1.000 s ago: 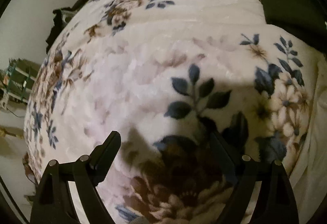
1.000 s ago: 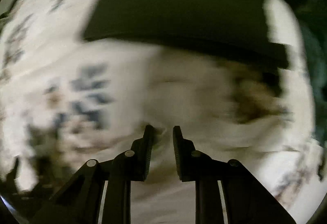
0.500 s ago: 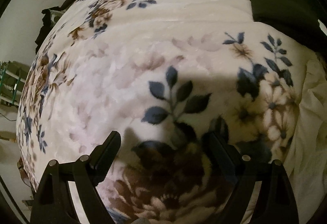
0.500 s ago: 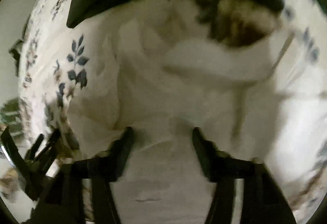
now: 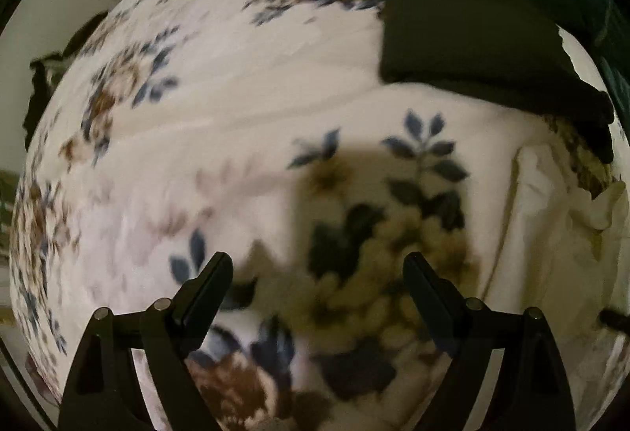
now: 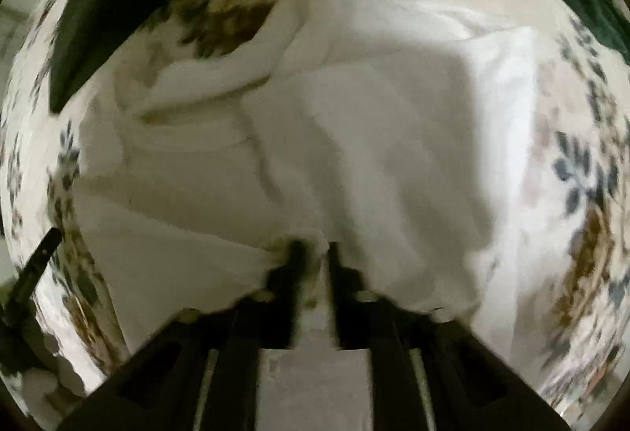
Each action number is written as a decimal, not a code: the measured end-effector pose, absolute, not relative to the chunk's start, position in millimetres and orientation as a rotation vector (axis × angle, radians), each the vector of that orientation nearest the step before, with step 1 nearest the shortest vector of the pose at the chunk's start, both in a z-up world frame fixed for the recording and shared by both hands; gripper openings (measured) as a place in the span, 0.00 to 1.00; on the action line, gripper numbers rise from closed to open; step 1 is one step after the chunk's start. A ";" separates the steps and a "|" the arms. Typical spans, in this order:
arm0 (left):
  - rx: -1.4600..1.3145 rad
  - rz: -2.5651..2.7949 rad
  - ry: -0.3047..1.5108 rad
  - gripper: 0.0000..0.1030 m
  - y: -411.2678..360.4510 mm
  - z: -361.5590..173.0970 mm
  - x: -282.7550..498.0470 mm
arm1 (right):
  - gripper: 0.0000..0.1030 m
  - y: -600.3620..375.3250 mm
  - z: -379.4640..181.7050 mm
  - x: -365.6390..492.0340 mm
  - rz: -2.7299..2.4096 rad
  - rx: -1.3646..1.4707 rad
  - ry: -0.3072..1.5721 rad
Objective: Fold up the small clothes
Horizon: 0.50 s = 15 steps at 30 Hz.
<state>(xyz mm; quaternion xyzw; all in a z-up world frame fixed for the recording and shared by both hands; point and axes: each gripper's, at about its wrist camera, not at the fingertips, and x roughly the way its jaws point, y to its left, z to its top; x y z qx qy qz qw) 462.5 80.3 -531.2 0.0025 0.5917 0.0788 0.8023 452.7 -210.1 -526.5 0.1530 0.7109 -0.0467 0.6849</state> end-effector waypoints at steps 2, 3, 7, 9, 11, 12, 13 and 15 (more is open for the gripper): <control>-0.003 0.165 1.268 0.86 76.5 -533.8 468.3 | 0.49 -212.8 -510.1 459.7 -0.040 0.463 1.523; -0.006 0.166 1.270 0.86 75.1 -535.6 471.8 | 0.49 -211.2 -507.0 465.5 0.007 0.523 1.514; 0.013 0.171 1.270 0.86 70.3 -538.2 487.5 | 0.49 -177.7 -526.7 498.4 0.277 0.671 1.599; 0.006 0.173 1.267 0.86 71.9 -535.6 489.2 | 0.46 -150.6 -535.8 499.0 0.321 0.578 1.658; -0.002 0.170 1.271 0.86 73.9 -534.4 488.8 | 0.00 -140.7 -531.1 493.2 0.299 0.384 1.639; -0.008 0.164 1.276 0.86 74.2 -535.0 488.6 | 0.00 -140.7 -528.2 494.0 0.264 0.325 1.623; -0.013 0.153 1.283 0.86 73.2 -536.0 487.7 | 0.00 -152.8 -519.9 489.4 0.172 0.253 1.581; -0.022 0.127 1.296 0.86 68.1 -539.2 488.9 | 0.00 -172.4 -508.4 484.2 0.090 0.266 1.527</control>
